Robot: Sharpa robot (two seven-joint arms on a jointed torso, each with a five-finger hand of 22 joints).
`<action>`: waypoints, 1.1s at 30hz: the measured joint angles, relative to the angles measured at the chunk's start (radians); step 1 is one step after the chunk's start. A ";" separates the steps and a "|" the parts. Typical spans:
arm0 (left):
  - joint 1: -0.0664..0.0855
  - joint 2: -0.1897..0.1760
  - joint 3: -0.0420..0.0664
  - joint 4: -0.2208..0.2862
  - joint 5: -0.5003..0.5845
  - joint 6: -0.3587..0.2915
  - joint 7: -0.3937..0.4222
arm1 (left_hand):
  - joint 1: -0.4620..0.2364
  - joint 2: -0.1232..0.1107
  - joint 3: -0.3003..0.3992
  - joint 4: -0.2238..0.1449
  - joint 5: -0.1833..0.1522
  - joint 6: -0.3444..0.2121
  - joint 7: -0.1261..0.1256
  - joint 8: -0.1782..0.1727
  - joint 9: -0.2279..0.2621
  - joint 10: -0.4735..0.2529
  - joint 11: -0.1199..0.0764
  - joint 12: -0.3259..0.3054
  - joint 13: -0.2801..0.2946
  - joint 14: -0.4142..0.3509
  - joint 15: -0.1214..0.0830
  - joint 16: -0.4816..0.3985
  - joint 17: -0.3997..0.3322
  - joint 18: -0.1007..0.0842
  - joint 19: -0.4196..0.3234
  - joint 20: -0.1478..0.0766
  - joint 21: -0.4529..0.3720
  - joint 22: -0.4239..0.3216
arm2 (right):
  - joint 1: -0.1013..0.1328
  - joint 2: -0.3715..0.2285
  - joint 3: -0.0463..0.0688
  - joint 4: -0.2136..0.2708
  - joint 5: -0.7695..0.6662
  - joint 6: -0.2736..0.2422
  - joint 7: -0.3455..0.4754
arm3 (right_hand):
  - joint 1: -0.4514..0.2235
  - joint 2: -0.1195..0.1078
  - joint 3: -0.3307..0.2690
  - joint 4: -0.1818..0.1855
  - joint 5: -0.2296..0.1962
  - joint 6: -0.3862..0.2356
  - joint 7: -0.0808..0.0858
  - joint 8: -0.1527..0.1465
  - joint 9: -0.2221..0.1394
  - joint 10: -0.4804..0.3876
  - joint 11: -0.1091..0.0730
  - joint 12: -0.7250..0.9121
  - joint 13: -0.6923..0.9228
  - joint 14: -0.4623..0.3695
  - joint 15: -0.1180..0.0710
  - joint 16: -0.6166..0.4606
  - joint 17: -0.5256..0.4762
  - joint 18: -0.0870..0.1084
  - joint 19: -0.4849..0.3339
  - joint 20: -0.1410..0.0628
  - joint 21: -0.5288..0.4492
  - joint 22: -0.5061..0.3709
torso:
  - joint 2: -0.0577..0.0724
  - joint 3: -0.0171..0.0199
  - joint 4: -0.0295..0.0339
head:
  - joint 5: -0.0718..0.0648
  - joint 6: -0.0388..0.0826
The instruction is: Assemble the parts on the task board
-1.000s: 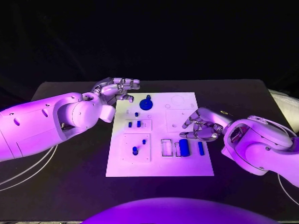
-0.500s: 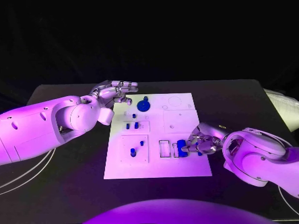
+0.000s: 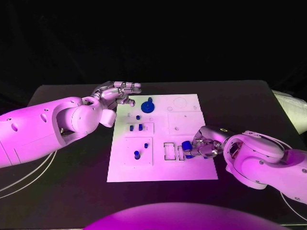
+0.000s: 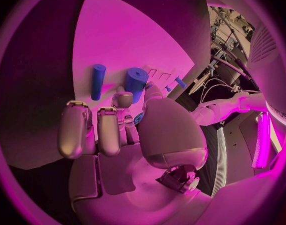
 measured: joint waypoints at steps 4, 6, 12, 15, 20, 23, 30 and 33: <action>0.000 -0.001 0.000 0.001 0.000 0.000 -0.001 | 0.000 0.000 0.000 0.000 0.000 0.000 0.000 0.000 0.000 0.000 0.000 0.000 0.000 0.000 0.000 0.000 0.000 0.000 0.000 0.000 0.000 0.000 | -0.001 0.013 0.003 -0.012 -0.012 0.001 -0.002 | 0.012 0.012 -0.005 -0.005 0.005 0.000 -0.003 0.011 0.003 0.001 0.001 0.004 0.013 0.000 0.000 0.000 0.000 0.000 0.000 0.000 0.000 0.002 | 0.000 -0.0001 -0.0001 | 0.000 -0.002; 0.000 -0.001 0.000 0.001 0.000 0.000 -0.001 | 0.000 0.000 0.000 0.000 0.000 0.000 0.000 0.000 0.000 0.000 0.000 0.000 0.000 -0.002 -0.002 0.000 0.000 0.000 0.000 0.000 0.000 0.000 | -0.001 0.018 0.005 -0.018 -0.015 0.001 -0.002 | 0.017 0.016 -0.009 -0.004 0.008 -0.001 -0.004 0.015 0.003 0.001 0.001 0.007 0.020 0.000 0.000 0.000 0.000 0.000 0.000 0.000 0.001 0.002 | 0.000 -0.0002 -0.0001 | 0.000 -0.003; 0.000 -0.002 0.000 0.001 0.000 0.000 -0.003 | 0.000 0.000 0.000 0.000 0.000 0.000 0.000 0.000 0.000 0.000 0.000 0.000 0.000 -0.002 -0.002 0.000 0.000 0.000 0.000 0.000 0.000 -0.001 | -0.001 0.027 0.008 -0.029 -0.017 0.001 -0.003 | 0.066 0.016 -0.019 -0.014 0.024 0.000 -0.005 0.023 0.005 0.006 -0.002 0.033 0.055 0.000 0.000 0.009 0.000 0.000 0.000 0.000 0.008 0.009 | -0.001 -0.0008 0.0000 | -0.001 -0.005; 0.000 -0.002 0.000 0.001 0.000 0.001 -0.003 | 0.000 0.000 0.000 0.000 0.000 0.000 0.000 0.000 0.000 0.000 0.000 0.000 0.000 -0.002 -0.002 0.000 0.000 0.000 0.000 0.000 0.000 -0.001 | -0.002 0.028 0.008 -0.029 -0.018 -0.008 -0.003 | 0.103 0.027 -0.006 -0.029 0.033 0.009 -0.016 0.031 0.009 0.012 -0.007 0.055 0.083 0.000 0.000 0.012 0.000 -0.009 0.000 0.000 0.009 0.014 | -0.001 -0.0008 -0.0002 | 0.000 -0.005; 0.000 -0.002 0.000 0.001 0.000 0.001 -0.005 | 0.000 0.000 0.000 0.000 0.000 -0.003 -0.003 0.000 0.000 -0.004 0.003 0.000 0.000 -0.002 -0.002 0.000 0.000 0.000 0.000 0.000 0.000 -0.001 | -0.008 0.022 0.004 -0.021 -0.011 -0.048 -0.005 | 0.138 0.036 -0.002 -0.033 0.096 0.018 -0.014 0.035 0.011 0.013 -0.007 0.066 0.106 0.003 -0.005 0.014 0.000 -0.015 0.000 0.000 0.015 0.016 | -0.001 -0.0008 -0.0003 | 0.002 -0.005; 0.000 -0.003 0.000 0.001 0.000 0.002 -0.005 | 0.000 0.000 0.000 0.000 0.000 -0.003 -0.003 0.000 0.000 -0.004 0.003 0.000 0.000 -0.002 -0.002 0.000 0.000 0.000 0.000 0.000 0.000 -0.001 | -0.011 0.010 0.004 -0.008 0.009 -0.082 -0.008 | 0.161 0.043 -0.001 -0.034 0.129 0.018 -0.015 0.035 0.011 0.014 -0.009 0.066 0.111 0.000 -0.007 0.014 0.000 -0.015 0.003 -0.004 0.015 0.017 | -0.001 -0.0001 -0.0002 | 0.003 -0.004; 0.000 -0.003 0.000 0.000 0.000 0.002 -0.007 | 0.000 0.000 0.000 0.000 0.000 -0.003 -0.003 0.000 0.000 -0.004 0.003 0.000 0.000 -0.006 0.001 0.000 -0.001 0.000 0.000 0.000 0.000 -0.001 | -0.008 -0.007 0.008 0.038 0.098 -0.147 -0.009 | 0.165 0.041 0.010 -0.022 0.192 0.017 -0.017 0.035 0.010 0.029 -0.018 0.072 0.130 0.000 -0.008 0.018 0.000 -0.015 0.000 -0.008 0.015 0.022 | -0.002 -0.0007 -0.0005 | 0.000 -0.001; -0.001 -0.002 0.000 0.000 0.000 0.002 -0.007 | 0.000 0.000 0.000 0.000 0.000 -0.003 -0.003 0.000 0.000 -0.004 0.003 0.000 0.000 -0.006 0.001 0.000 -0.001 0.000 0.000 0.000 0.000 -0.001 | -0.003 -0.009 0.011 0.048 0.133 -0.172 -0.008 | 0.162 0.043 0.012 -0.018 0.208 0.019 -0.015 0.035 0.010 0.035 -0.020 0.079 0.139 0.001 -0.009 0.023 0.000 -0.015 0.000 -0.008 0.019 0.025 | -0.002 -0.0011 -0.0005 | -0.001 0.000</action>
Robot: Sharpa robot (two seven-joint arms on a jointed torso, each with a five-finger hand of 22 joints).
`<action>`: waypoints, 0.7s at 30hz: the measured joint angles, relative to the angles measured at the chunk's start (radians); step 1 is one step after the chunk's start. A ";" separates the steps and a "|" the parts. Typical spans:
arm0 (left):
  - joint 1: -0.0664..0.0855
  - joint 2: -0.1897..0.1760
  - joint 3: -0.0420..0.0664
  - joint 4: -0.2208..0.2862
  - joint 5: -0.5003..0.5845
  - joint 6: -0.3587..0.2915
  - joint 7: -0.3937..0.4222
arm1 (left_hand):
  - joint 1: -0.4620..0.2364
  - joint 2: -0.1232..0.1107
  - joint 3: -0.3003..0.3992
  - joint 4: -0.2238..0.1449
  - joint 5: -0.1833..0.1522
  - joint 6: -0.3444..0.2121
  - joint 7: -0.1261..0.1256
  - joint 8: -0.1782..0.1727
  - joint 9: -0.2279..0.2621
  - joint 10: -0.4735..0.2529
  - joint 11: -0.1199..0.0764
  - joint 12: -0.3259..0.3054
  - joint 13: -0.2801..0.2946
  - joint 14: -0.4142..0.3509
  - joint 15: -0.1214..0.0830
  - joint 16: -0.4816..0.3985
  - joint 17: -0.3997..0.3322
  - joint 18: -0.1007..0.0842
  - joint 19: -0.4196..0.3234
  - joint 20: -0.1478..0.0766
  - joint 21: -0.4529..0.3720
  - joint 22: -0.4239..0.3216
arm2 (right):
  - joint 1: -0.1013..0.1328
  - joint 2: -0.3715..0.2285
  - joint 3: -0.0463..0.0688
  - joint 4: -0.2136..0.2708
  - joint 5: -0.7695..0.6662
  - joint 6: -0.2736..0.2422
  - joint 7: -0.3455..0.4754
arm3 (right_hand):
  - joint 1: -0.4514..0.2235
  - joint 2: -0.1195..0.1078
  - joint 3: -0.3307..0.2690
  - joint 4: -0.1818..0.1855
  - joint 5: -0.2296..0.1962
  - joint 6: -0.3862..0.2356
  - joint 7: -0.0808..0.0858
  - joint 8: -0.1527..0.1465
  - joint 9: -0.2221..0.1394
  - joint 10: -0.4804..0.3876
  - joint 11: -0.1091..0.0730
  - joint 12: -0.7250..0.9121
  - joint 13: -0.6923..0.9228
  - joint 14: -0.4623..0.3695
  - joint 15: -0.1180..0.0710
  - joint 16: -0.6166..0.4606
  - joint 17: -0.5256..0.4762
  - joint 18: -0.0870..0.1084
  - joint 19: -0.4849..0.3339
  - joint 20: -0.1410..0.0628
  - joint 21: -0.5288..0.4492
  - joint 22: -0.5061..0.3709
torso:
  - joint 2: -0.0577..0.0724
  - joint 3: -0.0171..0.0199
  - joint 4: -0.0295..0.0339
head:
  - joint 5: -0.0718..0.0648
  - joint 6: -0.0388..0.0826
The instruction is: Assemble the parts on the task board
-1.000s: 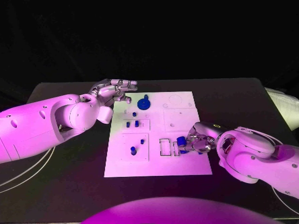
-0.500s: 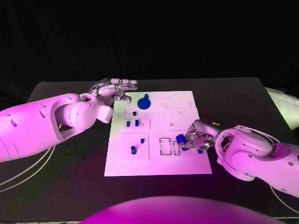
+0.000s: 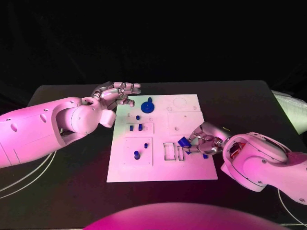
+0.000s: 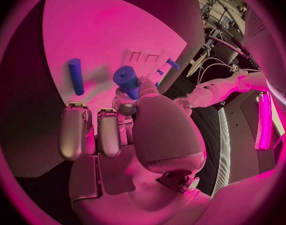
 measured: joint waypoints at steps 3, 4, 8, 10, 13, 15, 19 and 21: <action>0.000 0.000 0.000 0.000 0.000 0.000 0.000 | 0.000 0.000 0.000 0.000 0.000 0.000 0.000 0.000 0.000 0.000 0.000 0.000 0.000 0.000 0.000 0.000 0.000 0.000 0.000 0.000 0.000 0.000 | 0.002 0.001 0.001 0.003 0.024 -0.018 0.000 | -0.002 0.002 -0.002 0.002 0.011 0.003 0.003 0.000 0.000 0.005 -0.002 0.000 0.004 0.002 -0.002 0.002 0.000 0.000 0.003 -0.003 0.000 0.001 | 0.000 0.0000 0.0003 | 0.000 0.001; 0.000 0.000 0.000 0.000 0.000 0.000 0.000 | 0.000 0.000 0.000 0.000 0.000 0.000 0.000 0.000 0.000 0.000 0.000 0.000 0.000 0.000 0.000 0.000 0.000 0.000 0.000 0.000 0.000 0.000 | 0.002 0.002 0.001 0.004 0.032 -0.024 0.000 | -0.005 0.004 -0.004 0.004 0.013 0.003 0.003 0.000 0.000 0.005 -0.002 0.000 0.006 0.002 -0.002 0.006 0.000 0.000 0.003 -0.003 0.000 0.003 | 0.000 -0.0001 0.0004 | 0.000 0.001; 0.000 0.000 0.000 0.000 0.000 0.001 -0.001 | 0.000 0.000 -0.003 -0.003 0.000 -0.002 0.002 0.000 0.000 0.000 0.000 0.000 0.000 0.000 0.000 0.000 0.000 0.000 0.000 0.000 0.000 0.000 | 0.003 0.010 0.002 0.004 0.052 -0.035 0.000 | -0.020 0.009 -0.006 0.008 0.025 0.003 0.003 0.000 0.000 0.010 0.000 0.005 0.013 0.002 -0.002 0.008 0.000 0.000 0.003 -0.003 0.007 0.008 | 0.000 -0.0008 0.0012 | 0.001 0.000; -0.001 0.000 0.000 0.000 0.000 0.001 -0.001 | 0.000 0.000 -0.003 -0.003 0.000 -0.004 0.003 0.000 0.000 0.000 0.000 0.000 0.000 0.000 0.000 0.000 0.000 0.000 0.000 0.000 0.000 0.000 | 0.003 0.019 0.002 0.003 0.065 -0.036 0.000 | -0.036 0.014 -0.007 0.010 0.031 0.006 0.006 0.000 0.000 0.012 0.001 0.012 0.018 -0.001 -0.005 0.016 0.000 0.000 0.007 -0.007 0.007 0.013 | 0.000 -0.0008 0.0014 | 0.001 0.000; -0.001 0.001 0.000 0.001 0.000 0.001 -0.001 | 0.000 0.000 -0.003 -0.003 0.000 -0.004 0.003 0.000 0.000 0.000 0.000 0.000 0.000 0.000 0.000 0.000 0.000 0.000 0.000 0.000 0.000 0.000 | 0.003 0.032 0.002 -0.001 0.081 -0.032 -0.001 | -0.061 0.017 -0.006 0.019 0.033 0.008 0.007 0.000 0.000 0.017 0.000 0.012 0.023 -0.001 -0.005 0.018 0.000 0.000 0.007 -0.007 0.012 0.017 | 0.000 -0.0014 0.0013 | 0.001 0.000; -0.001 0.002 0.000 0.001 0.000 0.001 -0.001 | 0.000 0.000 -0.003 -0.003 0.000 -0.004 0.003 0.000 0.000 0.000 0.000 0.000 0.000 0.000 0.000 0.000 0.000 0.000 0.000 0.000 0.000 0.000 | 0.004 0.044 0.001 -0.007 0.092 -0.024 -0.002 | -0.074 0.018 -0.008 0.022 0.041 0.013 0.005 0.000 0.000 0.018 0.000 0.012 0.024 -0.001 -0.005 0.021 0.000 0.000 0.007 -0.007 0.012 0.018 | 0.000 -0.0014 0.0010 | 0.002 0.000; -0.001 0.002 0.000 0.001 0.000 0.001 -0.001 | 0.000 0.000 -0.003 -0.003 0.000 -0.004 0.003 0.000 0.000 0.000 0.000 0.000 0.000 0.000 0.000 0.000 0.000 0.000 0.000 0.000 0.000 0.000 | 0.002 0.066 -0.002 -0.018 0.106 -0.007 -0.003 | -0.078 0.022 -0.011 0.019 0.042 0.017 0.001 0.000 0.000 0.025 -0.004 0.012 0.027 -0.001 -0.005 0.021 0.000 0.000 0.007 -0.007 0.012 0.020 | 0.001 -0.0012 0.0002 | 0.005 0.000; -0.001 0.002 0.000 0.001 0.000 0.001 -0.001 | 0.000 0.000 -0.003 -0.003 0.000 -0.004 0.003 0.000 0.000 0.000 0.000 0.000 0.000 0.000 0.000 0.000 0.000 0.000 0.000 0.000 0.000 0.000 | 0.000 0.075 -0.004 -0.021 0.109 -0.001 -0.004 | -0.078 0.022 -0.011 0.019 0.042 0.018 0.000 0.000 0.000 0.025 -0.004 0.012 0.027 -0.001 -0.005 0.026 0.000 0.000 0.007 -0.007 0.012 0.022 | 0.001 -0.0008 0.0003 | 0.005 -0.001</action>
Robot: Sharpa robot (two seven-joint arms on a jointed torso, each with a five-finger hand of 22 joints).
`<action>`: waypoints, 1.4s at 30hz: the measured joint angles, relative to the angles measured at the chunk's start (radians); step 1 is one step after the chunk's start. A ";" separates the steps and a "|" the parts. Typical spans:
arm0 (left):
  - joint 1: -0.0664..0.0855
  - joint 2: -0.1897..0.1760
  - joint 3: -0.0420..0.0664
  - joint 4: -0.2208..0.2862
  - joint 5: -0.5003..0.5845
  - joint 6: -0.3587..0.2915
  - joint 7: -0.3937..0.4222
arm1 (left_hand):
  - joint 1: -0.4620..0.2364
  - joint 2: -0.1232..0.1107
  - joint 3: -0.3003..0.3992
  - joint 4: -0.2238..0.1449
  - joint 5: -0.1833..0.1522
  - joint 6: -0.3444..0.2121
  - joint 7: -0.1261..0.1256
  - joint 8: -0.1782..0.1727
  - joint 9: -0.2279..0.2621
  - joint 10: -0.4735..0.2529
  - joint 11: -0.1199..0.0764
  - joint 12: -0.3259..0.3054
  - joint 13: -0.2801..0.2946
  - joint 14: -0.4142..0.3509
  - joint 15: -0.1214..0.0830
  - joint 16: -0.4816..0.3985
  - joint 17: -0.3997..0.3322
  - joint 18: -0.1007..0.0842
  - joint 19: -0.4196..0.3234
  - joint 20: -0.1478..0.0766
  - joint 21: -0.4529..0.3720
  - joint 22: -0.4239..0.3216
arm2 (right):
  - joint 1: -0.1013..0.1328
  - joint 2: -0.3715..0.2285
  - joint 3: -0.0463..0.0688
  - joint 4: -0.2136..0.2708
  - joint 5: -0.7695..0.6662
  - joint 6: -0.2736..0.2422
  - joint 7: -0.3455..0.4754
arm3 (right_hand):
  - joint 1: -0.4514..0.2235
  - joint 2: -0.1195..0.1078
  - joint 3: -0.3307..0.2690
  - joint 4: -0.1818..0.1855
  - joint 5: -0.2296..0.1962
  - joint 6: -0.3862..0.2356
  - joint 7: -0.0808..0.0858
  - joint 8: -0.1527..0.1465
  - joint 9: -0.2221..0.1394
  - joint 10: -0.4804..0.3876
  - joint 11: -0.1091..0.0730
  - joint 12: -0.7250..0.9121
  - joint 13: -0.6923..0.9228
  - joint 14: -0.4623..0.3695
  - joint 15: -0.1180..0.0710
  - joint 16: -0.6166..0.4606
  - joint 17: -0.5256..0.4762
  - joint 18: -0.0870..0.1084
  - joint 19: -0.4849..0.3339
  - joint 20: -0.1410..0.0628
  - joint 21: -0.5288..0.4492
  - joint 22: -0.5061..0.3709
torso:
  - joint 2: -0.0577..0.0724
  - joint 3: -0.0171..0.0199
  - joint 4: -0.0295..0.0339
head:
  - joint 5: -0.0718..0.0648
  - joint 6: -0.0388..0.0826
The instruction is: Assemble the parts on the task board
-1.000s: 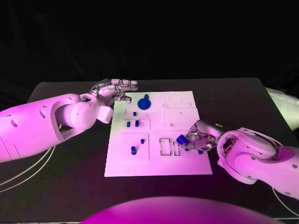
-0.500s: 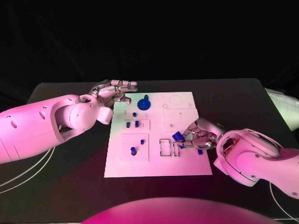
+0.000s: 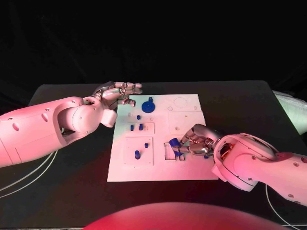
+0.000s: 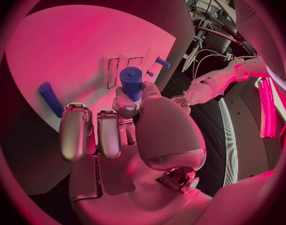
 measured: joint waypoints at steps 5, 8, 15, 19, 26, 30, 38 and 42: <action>0.000 0.000 0.000 0.000 0.000 0.000 0.000 | 0.000 0.000 0.000 0.000 0.000 0.000 0.000 0.000 0.000 0.000 0.000 0.000 0.000 0.000 0.000 0.000 0.000 0.000 0.000 0.000 0.000 0.000 | -0.001 0.014 -0.002 -0.007 0.003 0.016 -0.002 | -0.006 0.000 -0.001 0.001 0.000 0.003 -0.003 0.000 0.000 0.005 -0.005 0.000 0.000 0.000 0.000 0.000 0.000 0.000 0.003 -0.003 0.004 0.003 | 0.000 0.0002 0.0003 | 0.002 -0.002; 0.000 0.000 0.000 0.000 0.000 0.000 0.000 | 0.000 0.000 0.000 0.000 0.000 0.000 0.000 0.000 0.000 0.000 0.000 0.000 0.000 0.000 0.000 0.000 -0.001 0.000 0.000 0.000 0.000 -0.001 | -0.002 0.019 -0.003 -0.008 0.003 0.024 -0.003 | -0.014 0.004 -0.003 0.000 0.000 0.005 -0.005 0.000 0.000 0.008 -0.006 0.000 0.000 0.000 0.000 0.004 0.001 0.000 0.003 -0.003 0.004 0.004 | 0.000 0.0004 0.0002 | 0.003 -0.003; 0.000 0.000 0.000 0.000 0.000 0.001 0.000 | 0.000 0.000 0.000 0.000 0.000 0.000 0.000 0.000 0.000 0.000 0.000 0.000 0.001 -0.001 -0.001 0.000 -0.001 0.000 0.000 0.000 0.000 -0.001 | -0.002 0.024 -0.004 -0.010 0.000 0.039 -0.004 | -0.022 0.001 -0.010 0.001 0.000 0.008 -0.008 0.008 0.001 0.012 -0.008 0.000 0.000 0.000 0.000 0.004 0.001 0.000 0.003 -0.003 0.008 0.006 | 0.000 0.0008 -0.0007 | 0.007 -0.005; 0.000 0.000 0.000 0.000 0.000 0.001 0.000 | 0.000 0.000 0.000 0.000 0.000 0.000 0.000 0.000 0.000 0.000 0.000 0.000 0.001 -0.002 -0.002 0.000 -0.001 0.000 0.000 0.000 0.000 -0.001 | -0.002 0.028 -0.004 -0.014 -0.002 0.044 -0.005 | -0.048 0.006 -0.024 0.001 -0.020 0.020 -0.013 0.010 0.017 0.013 -0.008 -0.007 0.000 0.000 0.000 0.004 0.001 0.000 0.003 -0.003 0.008 0.006 | 0.001 0.0008 -0.0008 | 0.007 -0.006; 0.000 -0.001 0.000 0.001 0.000 0.001 0.000 | 0.000 0.000 0.000 0.000 0.000 0.000 0.000 0.000 0.000 0.000 0.000 0.000 0.001 -0.002 -0.002 0.000 -0.001 0.000 0.000 0.000 0.000 -0.001 | -0.002 0.033 -0.004 -0.018 -0.013 0.051 -0.006 | -0.162 0.006 -0.103 0.000 -0.272 0.036 -0.022 -0.001 0.075 0.016 -0.011 -0.033 -0.001 0.000 0.000 0.004 0.001 0.000 0.003 -0.003 0.008 0.001 | 0.001 0.0008 0.0003 | 0.009 -0.009; 0.000 -0.001 0.000 0.001 0.000 0.001 -0.001 | 0.000 0.000 0.000 0.000 0.000 0.000 0.000 0.000 0.000 0.000 0.000 0.000 0.001 -0.002 -0.002 0.000 -0.001 0.000 0.000 0.000 0.000 -0.001 | -0.002 0.032 -0.004 -0.020 -0.024 0.052 -0.006 | -0.186 -0.003 -0.129 0.002 -0.345 0.036 -0.022 -0.005 0.083 0.016 -0.011 -0.047 -0.008 0.000 0.000 0.004 0.001 0.000 0.003 -0.003 0.008 -0.002 | 0.001 0.0009 -0.0007 | 0.010 -0.010; 0.000 -0.001 0.000 0.001 0.000 0.001 -0.001 | 0.000 0.000 0.000 0.000 0.006 0.000 0.000 0.000 0.000 -0.004 -0.003 0.004 0.001 -0.002 -0.002 0.000 -0.001 0.000 0.000 0.000 0.000 -0.001 | -0.002 0.028 -0.004 -0.020 -0.048 0.052 -0.007 | -0.183 -0.006 -0.134 -0.002 -0.353 0.036 -0.022 -0.005 0.090 0.012 -0.007 -0.058 -0.012 0.000 0.000 0.004 0.000 0.000 0.003 -0.003 0.008 -0.005 | 0.000 0.0010 -0.0017 | 0.011 -0.011; 0.000 -0.002 0.000 0.001 0.000 0.002 -0.001 | 0.000 0.000 0.000 0.000 0.006 0.000 0.000 0.000 0.000 -0.004 -0.003 0.007 0.001 -0.002 -0.002 0.000 -0.002 0.000 0.000 0.000 0.000 -0.001 | -0.002 0.028 -0.004 -0.019 -0.064 0.053 -0.007 | -0.075 -0.003 -0.119 -0.044 -0.331 0.036 -0.022 -0.011 0.100 0.012 -0.007 -0.068 -0.009 0.000 0.000 0.004 0.000 0.000 0.003 -0.003 0.008 -0.005 | 0.000 0.0016 -0.0015 | 0.009 -0.011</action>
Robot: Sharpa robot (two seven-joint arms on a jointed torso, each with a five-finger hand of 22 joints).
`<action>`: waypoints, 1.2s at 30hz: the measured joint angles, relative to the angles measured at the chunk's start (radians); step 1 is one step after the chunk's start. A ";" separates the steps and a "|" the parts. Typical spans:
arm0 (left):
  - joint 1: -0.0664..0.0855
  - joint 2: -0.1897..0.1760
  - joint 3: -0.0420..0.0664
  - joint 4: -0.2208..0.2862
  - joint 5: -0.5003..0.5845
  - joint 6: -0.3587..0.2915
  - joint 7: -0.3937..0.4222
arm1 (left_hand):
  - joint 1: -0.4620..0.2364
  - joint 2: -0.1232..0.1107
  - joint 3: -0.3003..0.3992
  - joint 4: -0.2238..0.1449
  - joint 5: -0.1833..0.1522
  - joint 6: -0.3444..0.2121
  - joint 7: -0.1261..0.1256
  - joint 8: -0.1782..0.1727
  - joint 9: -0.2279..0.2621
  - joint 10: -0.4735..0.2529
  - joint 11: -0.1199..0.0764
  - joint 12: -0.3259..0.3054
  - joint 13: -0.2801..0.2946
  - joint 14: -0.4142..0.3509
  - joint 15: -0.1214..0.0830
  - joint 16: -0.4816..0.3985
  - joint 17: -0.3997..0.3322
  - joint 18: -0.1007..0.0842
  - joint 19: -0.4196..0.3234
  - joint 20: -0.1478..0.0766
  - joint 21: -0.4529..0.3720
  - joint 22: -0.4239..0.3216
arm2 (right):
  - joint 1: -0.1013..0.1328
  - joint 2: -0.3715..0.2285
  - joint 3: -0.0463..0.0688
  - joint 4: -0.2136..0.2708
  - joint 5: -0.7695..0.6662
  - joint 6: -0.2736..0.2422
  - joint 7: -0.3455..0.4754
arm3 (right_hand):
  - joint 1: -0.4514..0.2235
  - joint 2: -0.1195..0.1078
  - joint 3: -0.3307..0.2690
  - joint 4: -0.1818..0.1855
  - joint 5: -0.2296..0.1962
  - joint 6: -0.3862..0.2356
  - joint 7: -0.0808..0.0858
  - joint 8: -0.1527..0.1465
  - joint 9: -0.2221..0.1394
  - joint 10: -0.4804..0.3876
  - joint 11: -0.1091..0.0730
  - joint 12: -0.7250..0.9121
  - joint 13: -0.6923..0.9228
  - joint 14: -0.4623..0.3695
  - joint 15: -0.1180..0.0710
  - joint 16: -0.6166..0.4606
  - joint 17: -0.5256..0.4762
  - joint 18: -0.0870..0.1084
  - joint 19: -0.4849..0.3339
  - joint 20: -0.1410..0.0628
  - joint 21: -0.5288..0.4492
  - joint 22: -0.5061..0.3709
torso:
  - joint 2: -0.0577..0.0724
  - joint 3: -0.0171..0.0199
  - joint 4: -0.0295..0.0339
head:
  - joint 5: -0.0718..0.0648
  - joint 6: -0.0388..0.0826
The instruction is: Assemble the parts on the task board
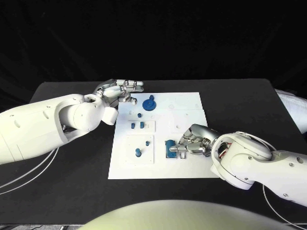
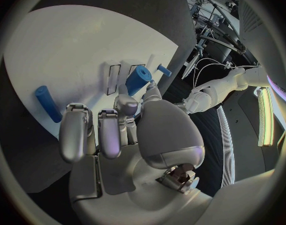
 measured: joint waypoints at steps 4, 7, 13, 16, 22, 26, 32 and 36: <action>0.000 0.000 0.000 0.000 0.000 0.000 0.000 | 0.000 0.000 0.000 0.000 0.000 0.000 0.000 0.000 0.000 0.000 0.000 0.000 0.000 0.000 0.000 0.000 0.000 0.000 0.000 0.000 0.000 0.000 | 0.000 0.002 0.000 0.001 -0.018 0.005 0.000 | 0.102 0.004 0.026 -0.059 -0.012 0.000 0.000 0.000 0.008 0.000 0.000 -0.017 -0.004 0.000 0.000 0.000 0.000 0.000 0.000 0.000 0.000 0.003 | 0.000 -0.0003 0.0003 | -0.001 0.000; 0.000 0.000 0.000 0.000 0.000 0.001 -0.001 | 0.000 0.000 0.000 0.000 0.000 0.000 0.000 0.000 0.000 0.000 0.000 0.000 0.000 0.000 0.000 0.000 0.000 0.000 0.000 0.000 0.000 0.000 | 0.000 0.009 0.000 -0.001 -0.037 0.011 0.000 | 0.141 0.014 0.046 -0.079 -0.028 0.000 0.000 0.000 0.013 0.000 0.000 -0.025 -0.010 0.004 -0.004 0.000 0.000 0.000 0.000 0.000 0.000 0.008 | 0.000 -0.0006 0.0008 | -0.001 -0.001; 0.000 0.000 0.000 0.000 0.000 0.002 -0.001 | 0.000 0.000 0.000 0.000 0.000 0.000 0.000 0.000 0.000 0.000 0.000 0.000 0.000 0.000 0.000 0.000 0.000 0.000 0.000 0.000 0.000 0.000 | -0.002 0.021 -0.002 -0.010 -0.072 0.021 -0.001 | 0.158 0.021 0.054 -0.093 -0.031 0.000 0.000 0.000 0.016 0.000 0.000 -0.034 -0.017 0.004 -0.004 0.000 0.000 0.000 0.000 0.000 0.000 0.008 | 0.000 -0.0012 0.0014 | -0.003 -0.003; 0.000 -0.001 0.000 0.000 0.000 0.002 -0.002 | 0.000 0.000 0.000 0.000 0.000 0.000 0.000 0.000 0.000 0.000 0.000 0.000 0.000 0.000 0.000 0.000 0.000 0.000 0.000 0.000 0.000 0.000 | -0.003 0.020 -0.002 -0.011 -0.085 0.021 -0.001 | 0.158 0.021 0.054 -0.093 -0.031 0.000 0.000 0.000 0.017 0.000 0.000 -0.040 -0.020 0.004 -0.004 0.000 0.000 0.000 0.000 0.000 0.000 0.009 | 0.000 -0.0013 0.0013 | -0.004 -0.003; 0.000 -0.004 0.000 0.001 0.000 0.002 -0.002 | 0.000 0.000 0.000 0.000 0.000 0.000 0.000 0.000 0.000 0.000 0.000 0.000 0.000 0.000 0.000 0.000 0.000 0.000 0.000 0.000 0.000 0.000 | -0.006 -0.009 -0.002 0.012 -0.098 0.006 -0.001 | 0.133 0.027 0.047 -0.074 -0.006 0.000 0.000 -0.008 0.019 0.000 0.000 -0.038 -0.015 0.004 -0.004 0.000 0.000 0.000 0.000 0.000 0.000 0.008 | 0.000 -0.0012 0.0004 | -0.003 -0.002; 0.000 -0.006 0.000 0.001 0.000 0.002 -0.002 | 0.000 0.000 0.000 0.000 0.000 0.000 0.000 0.000 0.000 0.000 0.000 0.000 0.000 0.000 0.000 0.000 0.000 0.000 0.000 0.000 0.000 0.000 | -0.004 -0.064 0.004 0.048 -0.094 -0.018 0.006 | 0.127 0.026 0.048 -0.071 0.015 -0.007 0.007 -0.020 0.019 0.000 0.000 -0.034 -0.008 0.004 -0.004 0.000 0.000 0.000 -0.004 -0.004 -0.011 -0.007 | 0.000 -0.0009 -0.0003 | -0.003 -0.002; 0.000 -0.008 0.000 0.001 0.000 0.002 -0.002 | 0.000 0.000 0.000 0.000 0.000 0.000 0.000 0.000 0.000 0.000 0.000 0.000 0.000 0.002 0.002 0.000 0.000 0.000 0.000 0.000 0.000 0.000 | 0.033 -0.161 0.010 0.079 -0.082 -0.042 0.026 | 0.127 0.026 0.051 -0.067 0.035 -0.028 0.017 -0.037 0.016 -0.011 0.011 -0.060 -0.021 0.004 -0.004 -0.001 0.000 0.000 -0.007 0.000 -0.013 -0.015 | -0.002 -0.0018 -0.0026 | -0.016 0.003; 0.000 -0.009 0.000 0.004 0.000 0.002 -0.002 | 0.000 0.000 0.000 0.000 0.000 0.000 0.000 0.000 0.000 0.000 0.000 0.000 0.000 0.002 0.002 0.000 0.000 0.000 0.000 0.000 0.000 0.000 | 0.041 -0.203 0.008 0.079 -0.093 -0.038 0.031 | 0.131 0.022 0.051 -0.067 0.039 -0.028 0.017 -0.037 0.016 -0.011 0.010 -0.060 -0.021 0.004 -0.004 0.004 0.000 0.000 -0.007 0.000 -0.013 -0.010 | -0.003 -0.0017 -0.0053 | -0.023 0.005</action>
